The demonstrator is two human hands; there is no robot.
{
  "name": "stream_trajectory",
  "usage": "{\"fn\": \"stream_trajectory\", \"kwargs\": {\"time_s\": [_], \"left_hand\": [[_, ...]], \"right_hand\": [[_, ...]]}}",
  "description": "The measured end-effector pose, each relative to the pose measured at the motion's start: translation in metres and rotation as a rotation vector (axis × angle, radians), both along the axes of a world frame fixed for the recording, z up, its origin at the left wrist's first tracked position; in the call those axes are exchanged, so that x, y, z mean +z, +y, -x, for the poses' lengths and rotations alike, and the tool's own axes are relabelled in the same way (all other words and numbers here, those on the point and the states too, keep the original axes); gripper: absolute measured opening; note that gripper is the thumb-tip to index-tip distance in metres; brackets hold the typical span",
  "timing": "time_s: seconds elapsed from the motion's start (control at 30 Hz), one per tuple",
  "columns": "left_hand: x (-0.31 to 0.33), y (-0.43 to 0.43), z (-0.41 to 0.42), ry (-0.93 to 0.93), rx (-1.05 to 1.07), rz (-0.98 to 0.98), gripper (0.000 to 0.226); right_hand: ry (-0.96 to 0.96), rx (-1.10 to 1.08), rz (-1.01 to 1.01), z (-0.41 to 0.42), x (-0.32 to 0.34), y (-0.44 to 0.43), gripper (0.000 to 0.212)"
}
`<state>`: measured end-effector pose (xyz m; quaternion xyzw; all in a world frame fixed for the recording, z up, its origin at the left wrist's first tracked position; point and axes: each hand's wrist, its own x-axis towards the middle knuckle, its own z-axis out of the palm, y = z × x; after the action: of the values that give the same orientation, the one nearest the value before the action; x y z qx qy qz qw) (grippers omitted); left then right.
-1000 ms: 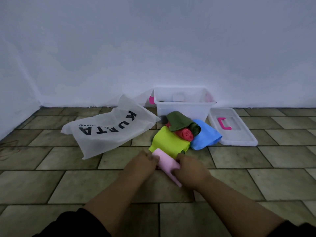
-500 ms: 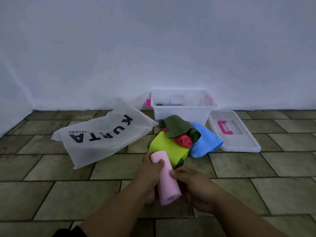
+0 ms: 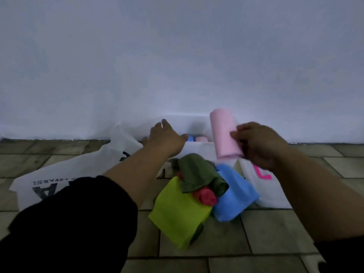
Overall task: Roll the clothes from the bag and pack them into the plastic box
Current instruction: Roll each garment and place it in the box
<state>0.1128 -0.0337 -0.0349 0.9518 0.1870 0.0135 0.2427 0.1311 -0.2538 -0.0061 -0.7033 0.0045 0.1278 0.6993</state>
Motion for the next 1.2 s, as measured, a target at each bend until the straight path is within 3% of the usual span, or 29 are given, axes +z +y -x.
{"fn": "stream_trajectory", "kwargs": {"time_s": [0.07, 0.17, 0.3, 0.4, 0.57, 0.77, 0.83, 0.93, 1.0, 1.07, 1.13, 1.2], "left_hand": [[-0.004, 0.003, -0.019, 0.107, 0.002, 0.001, 0.096], [-0.018, 0.006, -0.033, 0.177, -0.069, -0.010, 0.094], [-0.029, 0.010, -0.037, 0.166, -0.023, 0.028, 0.101], [-0.029, 0.010, -0.038, 0.175, -0.027, 0.012, 0.100], [-0.028, 0.010, -0.037, 0.161, -0.029, 0.020, 0.100], [-0.029, 0.010, -0.038, 0.175, -0.021, 0.032, 0.100], [-0.030, 0.010, -0.038, 0.171, -0.022, 0.021, 0.100], [-0.033, 0.008, -0.035, 0.139, -0.019, -0.027, 0.097], [-0.033, 0.009, -0.027, 0.093, -0.042, -0.058, 0.092], [-0.030, 0.012, -0.011, 0.000, -0.087, -0.043, 0.087], [-0.026, 0.014, 0.018, -0.114, -0.122, -0.023, 0.081], [-0.029, 0.016, 0.057, -0.181, -0.149, -0.011, 0.072]], "right_hand": [[-0.162, -0.131, 0.203, -0.045, 0.004, 0.004, 0.019], [-0.286, -0.159, 0.716, -0.098, -0.006, 0.019, 0.036], [-0.208, 0.156, 1.302, -0.129, -0.038, 0.046, 0.040], [-0.163, 0.377, 1.507, -0.141, -0.053, 0.061, 0.037], [-0.078, 0.428, 1.472, -0.152, -0.065, 0.061, 0.040], [-0.156, 0.473, 1.515, -0.155, -0.069, 0.062, 0.041], [-0.277, 0.412, 1.468, -0.145, -0.056, 0.064, 0.040], [-0.632, 0.010, 1.107, -0.111, -0.028, 0.064, 0.014], [-0.715, -0.063, 0.999, -0.076, -0.013, 0.059, 0.009], [-0.585, 0.155, 1.076, -0.042, -0.012, 0.051, 0.009], [-0.283, 0.399, 1.159, -0.012, -0.020, 0.044, 0.025], [-0.071, 0.464, 1.174, 0.007, -0.030, 0.039, 0.042]]}}
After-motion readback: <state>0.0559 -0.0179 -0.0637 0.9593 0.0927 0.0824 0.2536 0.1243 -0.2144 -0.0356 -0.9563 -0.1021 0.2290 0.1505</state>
